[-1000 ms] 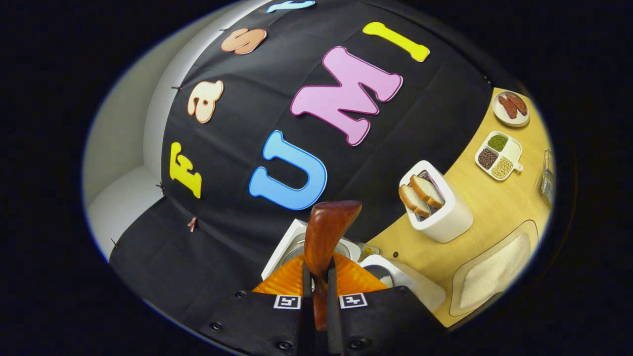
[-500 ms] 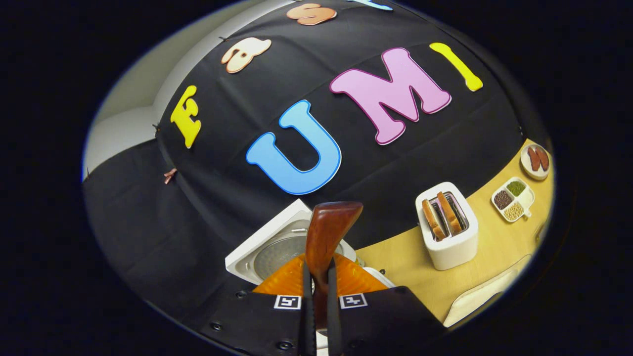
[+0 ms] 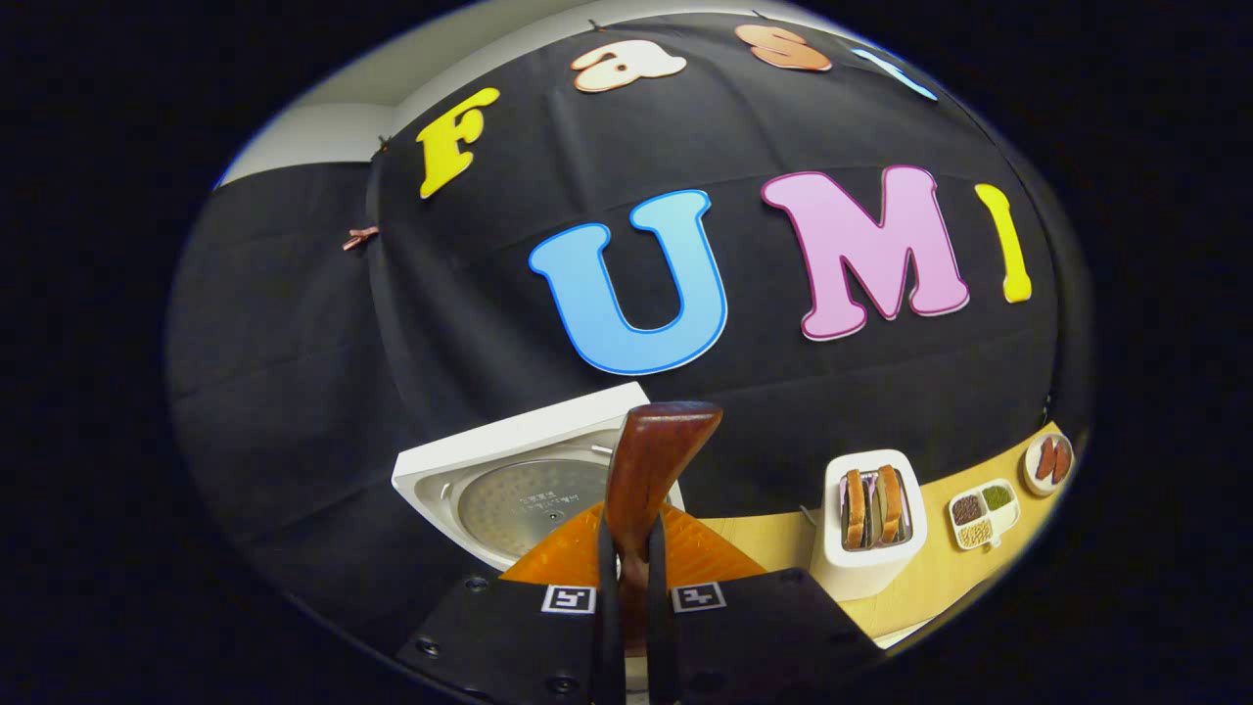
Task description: Close the left gripper, press the button to open the rice cooker; take a wooden spoon from the chopstick holder with the right hand, scoop a spoonful of rice and pour it into the rice cooker, then put the wooden spoon back into the chopstick holder.
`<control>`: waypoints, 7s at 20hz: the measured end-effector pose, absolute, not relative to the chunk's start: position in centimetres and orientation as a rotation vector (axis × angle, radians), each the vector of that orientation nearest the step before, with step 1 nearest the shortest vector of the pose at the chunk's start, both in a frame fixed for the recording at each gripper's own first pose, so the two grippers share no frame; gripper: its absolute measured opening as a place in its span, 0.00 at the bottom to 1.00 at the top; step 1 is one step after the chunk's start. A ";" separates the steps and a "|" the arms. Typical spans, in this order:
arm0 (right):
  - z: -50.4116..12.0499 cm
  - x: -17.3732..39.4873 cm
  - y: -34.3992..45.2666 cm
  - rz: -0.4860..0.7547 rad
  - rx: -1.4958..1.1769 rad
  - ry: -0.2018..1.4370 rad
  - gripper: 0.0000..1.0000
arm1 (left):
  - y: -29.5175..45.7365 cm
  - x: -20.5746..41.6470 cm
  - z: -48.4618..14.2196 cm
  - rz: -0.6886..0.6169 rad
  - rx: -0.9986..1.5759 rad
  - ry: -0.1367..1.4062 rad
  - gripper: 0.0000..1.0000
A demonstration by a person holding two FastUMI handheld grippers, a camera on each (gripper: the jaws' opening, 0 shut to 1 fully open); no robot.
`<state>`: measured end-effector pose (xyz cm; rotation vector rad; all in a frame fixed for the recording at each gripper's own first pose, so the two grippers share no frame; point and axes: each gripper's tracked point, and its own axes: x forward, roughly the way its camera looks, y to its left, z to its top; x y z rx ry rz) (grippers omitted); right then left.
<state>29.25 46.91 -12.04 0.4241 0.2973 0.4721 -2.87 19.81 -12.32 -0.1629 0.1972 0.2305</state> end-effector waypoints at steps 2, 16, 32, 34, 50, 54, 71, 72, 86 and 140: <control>-11.9 29.2 47.8 0.499 0.351 0.275 0.13 | 20.1 -2.8 -12.6 0.232 -0.157 0.200 0.98; -10.5 24.8 55.4 0.759 -0.254 0.033 0.13 | 20.9 -2.6 -13.6 0.243 -0.165 0.216 0.98; -8.9 26.1 50.3 0.655 0.134 0.204 0.13 | 19.1 -4.8 -12.8 0.265 -0.141 0.213 0.98; -8.4 26.1 47.8 0.630 0.188 0.208 0.13 | 18.6 -4.9 -12.6 0.264 -0.139 0.211 0.98; -6.8 22.6 22.1 0.521 0.502 0.176 0.13 | 10.9 -2.8 -10.1 0.205 -0.102 0.176 0.98; -11.0 22.6 14.4 0.418 0.454 0.209 0.13 | 8.7 -1.8 -9.2 0.190 -0.091 0.163 0.98; -36.6 22.5 -0.6 0.172 0.334 0.534 0.13 | 2.3 0.7 -7.7 0.244 -0.033 0.188 0.98; -37.6 22.6 -0.7 0.168 0.340 0.547 0.13 | 2.1 0.7 -7.8 0.249 -0.030 0.194 0.98; -43.7 21.2 -2.6 0.089 0.479 0.726 0.26 | 2.2 0.9 -7.8 0.264 -0.071 0.202 0.98; -18.7 0.2 -1.8 -0.078 0.133 0.403 0.98 | 14.4 46.5 -5.4 0.208 0.013 0.081 0.97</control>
